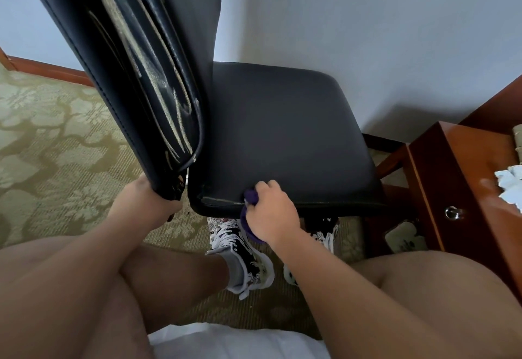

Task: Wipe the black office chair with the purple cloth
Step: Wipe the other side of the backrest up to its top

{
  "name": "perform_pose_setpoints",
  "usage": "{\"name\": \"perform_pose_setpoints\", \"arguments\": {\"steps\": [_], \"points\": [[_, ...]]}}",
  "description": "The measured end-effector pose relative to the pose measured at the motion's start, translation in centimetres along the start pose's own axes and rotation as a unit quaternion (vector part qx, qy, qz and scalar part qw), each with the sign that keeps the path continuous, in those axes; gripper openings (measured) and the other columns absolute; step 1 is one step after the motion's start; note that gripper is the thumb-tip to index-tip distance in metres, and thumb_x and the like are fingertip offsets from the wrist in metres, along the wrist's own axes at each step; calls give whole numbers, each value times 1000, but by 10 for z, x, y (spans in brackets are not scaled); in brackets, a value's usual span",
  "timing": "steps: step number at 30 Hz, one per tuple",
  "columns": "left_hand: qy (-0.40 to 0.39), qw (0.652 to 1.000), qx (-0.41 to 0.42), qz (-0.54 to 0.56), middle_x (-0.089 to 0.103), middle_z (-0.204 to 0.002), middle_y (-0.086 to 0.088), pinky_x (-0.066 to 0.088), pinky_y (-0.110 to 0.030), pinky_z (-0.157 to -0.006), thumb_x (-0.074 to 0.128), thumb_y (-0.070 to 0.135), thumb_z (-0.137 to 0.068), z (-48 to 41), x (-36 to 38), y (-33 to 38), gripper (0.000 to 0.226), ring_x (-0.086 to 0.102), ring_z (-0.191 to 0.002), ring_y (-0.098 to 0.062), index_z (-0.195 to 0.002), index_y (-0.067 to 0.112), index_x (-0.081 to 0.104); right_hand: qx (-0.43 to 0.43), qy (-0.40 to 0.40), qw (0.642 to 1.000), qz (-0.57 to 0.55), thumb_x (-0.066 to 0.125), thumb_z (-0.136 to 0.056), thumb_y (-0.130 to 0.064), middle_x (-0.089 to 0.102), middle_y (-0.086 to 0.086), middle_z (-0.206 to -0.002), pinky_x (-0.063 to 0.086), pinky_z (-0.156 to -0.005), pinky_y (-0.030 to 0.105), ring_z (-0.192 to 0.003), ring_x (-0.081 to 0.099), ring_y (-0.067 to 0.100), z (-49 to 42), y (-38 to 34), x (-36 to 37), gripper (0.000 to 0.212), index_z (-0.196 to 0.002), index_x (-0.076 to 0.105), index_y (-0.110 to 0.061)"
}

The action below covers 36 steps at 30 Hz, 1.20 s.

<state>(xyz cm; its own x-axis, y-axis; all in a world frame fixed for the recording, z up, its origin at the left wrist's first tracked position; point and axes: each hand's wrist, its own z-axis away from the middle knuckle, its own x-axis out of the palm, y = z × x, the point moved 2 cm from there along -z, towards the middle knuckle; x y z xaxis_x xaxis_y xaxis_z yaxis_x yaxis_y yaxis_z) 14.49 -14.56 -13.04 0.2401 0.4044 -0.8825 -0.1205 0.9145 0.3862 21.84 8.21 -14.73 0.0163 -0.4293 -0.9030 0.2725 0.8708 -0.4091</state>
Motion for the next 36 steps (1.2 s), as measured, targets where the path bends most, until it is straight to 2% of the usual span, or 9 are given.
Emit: {"name": "perform_pose_setpoints", "arguments": {"steps": [5, 8, 12, 17, 22, 26, 32, 36], "points": [[-21, 999, 9, -27, 61, -70, 3, 37, -24, -46, 72, 26, -78, -6, -6, -2, 18, 55, -60, -10, -91, 15, 65, -52, -12, 997, 57, 50, -93, -32, 53, 1, -102, 55, -74, 44, -92, 59, 29, 4, 30, -14, 17, -100, 56, -18], [-23, 1000, 5, -19, 60, -70, 3, 35, -24, -45, 73, 26, -78, -6, -6, -3, 19, 53, -60, -9, -91, 15, 64, -14, 11, 998, 58, 51, -94, -35, 53, -3, -100, 52, -73, 39, -91, 59, 25, 10, 71, -31, 18, -99, 57, -20], [-24, 1000, 7, -14, 60, -72, 2, 35, -24, -45, 74, 26, -74, -6, -2, -4, 21, 54, -60, -11, -90, 16, 64, 48, 35, 997, 46, 50, -97, -37, 51, -4, -96, 53, -76, 43, -88, 59, 23, 10, 109, -48, 15, -95, 55, -23], [-14, 1000, -5, -2, 60, -71, 2, 36, -23, -46, 74, 26, -77, -6, 1, -2, 22, 54, -59, -10, -93, 14, 64, 114, 47, 992, 22, 48, -97, -39, 50, 2, -99, 53, -79, 46, -87, 59, 28, 3, 83, -33, 21, -96, 54, -18], [-10, 1000, -13, -2, 62, -73, -3, 38, -25, -48, 73, 25, -77, -9, -5, -3, 15, 57, -62, -16, -83, 13, 65, 25, -1, 1000, 14, 48, -96, -35, 51, 2, -100, 53, -77, 44, -89, 59, 29, 2, 46, -17, 19, -96, 53, -17], [-11, 1000, -15, 17, 62, -74, -4, 39, -26, -50, 75, 22, -77, -11, -6, -4, 17, 57, -64, -17, -85, 11, 65, -21, -2, 998, 63, 48, -95, -40, 51, -5, -96, 49, -74, 38, -89, 59, 23, 8, 78, -34, 17, -94, 52, -24], [-6, 999, -24, 29, 62, -73, -4, 39, -25, -49, 76, 23, -75, -13, -3, -7, 23, 58, -61, -16, -92, 11, 66, 59, 36, 996, 61, 47, -94, -42, 50, -8, -92, 49, -75, 39, -86, 58, 22, 10, 143, -58, 16, -88, 52, -29], [-9, 1000, -19, 12, 62, -72, -3, 39, -24, -47, 75, 24, -74, -15, -3, -7, 21, 59, -59, -16, -89, 12, 66, 122, 44, 989, 77, 47, -93, -43, 49, -6, -93, 46, -74, 38, -85, 56, 25, 9, 169, -72, 16, -87, 52, -29]]}}
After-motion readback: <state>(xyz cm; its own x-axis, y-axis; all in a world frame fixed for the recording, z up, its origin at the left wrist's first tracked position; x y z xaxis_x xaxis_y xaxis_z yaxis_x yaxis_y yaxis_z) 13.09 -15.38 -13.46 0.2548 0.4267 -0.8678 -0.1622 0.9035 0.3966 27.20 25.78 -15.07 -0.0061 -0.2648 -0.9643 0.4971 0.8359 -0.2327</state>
